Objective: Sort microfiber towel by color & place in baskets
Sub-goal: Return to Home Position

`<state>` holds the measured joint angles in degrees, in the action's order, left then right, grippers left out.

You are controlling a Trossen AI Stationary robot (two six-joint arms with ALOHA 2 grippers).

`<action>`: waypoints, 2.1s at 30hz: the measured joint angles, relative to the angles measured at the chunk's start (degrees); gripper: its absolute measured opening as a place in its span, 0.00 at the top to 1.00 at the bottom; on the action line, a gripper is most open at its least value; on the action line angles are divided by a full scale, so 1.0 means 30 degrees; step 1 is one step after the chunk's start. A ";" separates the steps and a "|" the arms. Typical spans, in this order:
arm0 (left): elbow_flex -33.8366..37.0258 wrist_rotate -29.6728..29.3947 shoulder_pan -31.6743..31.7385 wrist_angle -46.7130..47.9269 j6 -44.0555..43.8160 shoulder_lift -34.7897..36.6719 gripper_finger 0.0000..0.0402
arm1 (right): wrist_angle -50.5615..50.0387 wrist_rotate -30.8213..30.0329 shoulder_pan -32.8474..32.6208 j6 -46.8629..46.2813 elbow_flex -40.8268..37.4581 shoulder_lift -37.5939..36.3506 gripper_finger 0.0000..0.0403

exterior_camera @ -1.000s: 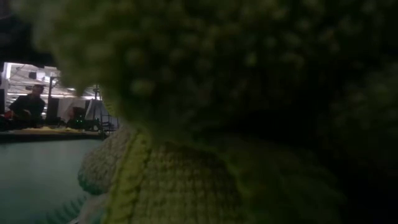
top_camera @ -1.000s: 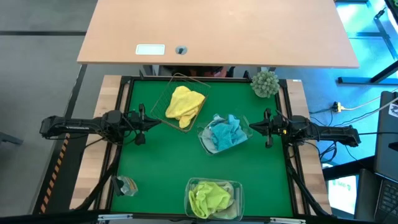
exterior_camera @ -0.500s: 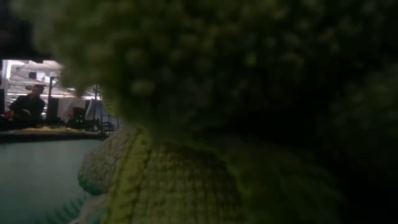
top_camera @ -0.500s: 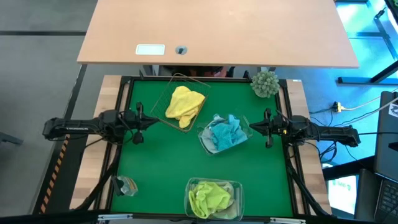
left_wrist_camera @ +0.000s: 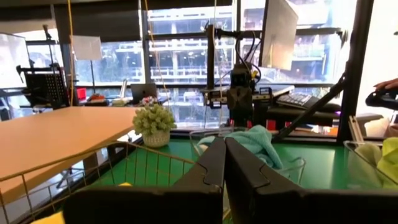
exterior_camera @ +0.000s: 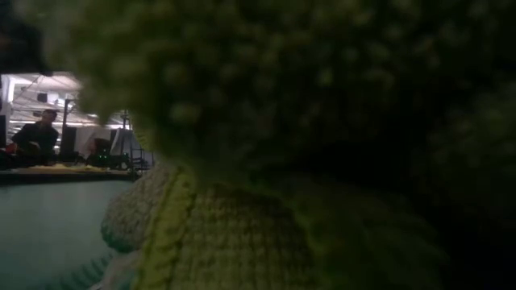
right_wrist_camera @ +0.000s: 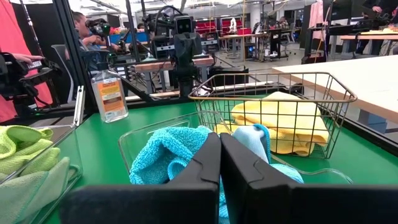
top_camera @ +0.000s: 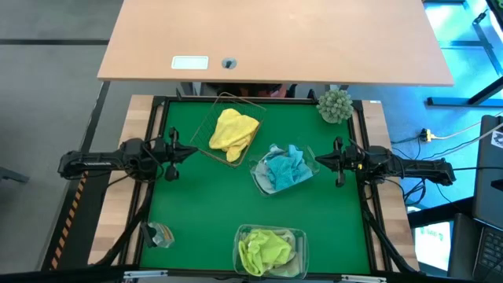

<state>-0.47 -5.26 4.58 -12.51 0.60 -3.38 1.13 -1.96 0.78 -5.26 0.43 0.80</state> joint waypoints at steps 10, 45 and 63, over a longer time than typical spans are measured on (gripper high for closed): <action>0.0000 -0.0006 0.0000 -0.0013 -0.0001 0.1093 1.00 | 0.0000 0.0000 0.0000 -0.0002 0.0000 0.0000 0.99; 0.0000 -0.0010 -0.1341 -0.0008 0.0002 0.1085 1.00 | 0.0007 0.0000 0.0000 0.0000 0.0000 0.0015 0.99; 0.0000 -0.0006 -0.1341 -0.0001 -0.0001 0.1085 1.00 | 0.0007 0.0000 -0.0005 -0.0005 0.0000 0.0029 0.99</action>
<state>-0.47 -5.28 0.56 -12.51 0.60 -0.12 1.15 -1.96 0.76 -5.27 0.43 0.89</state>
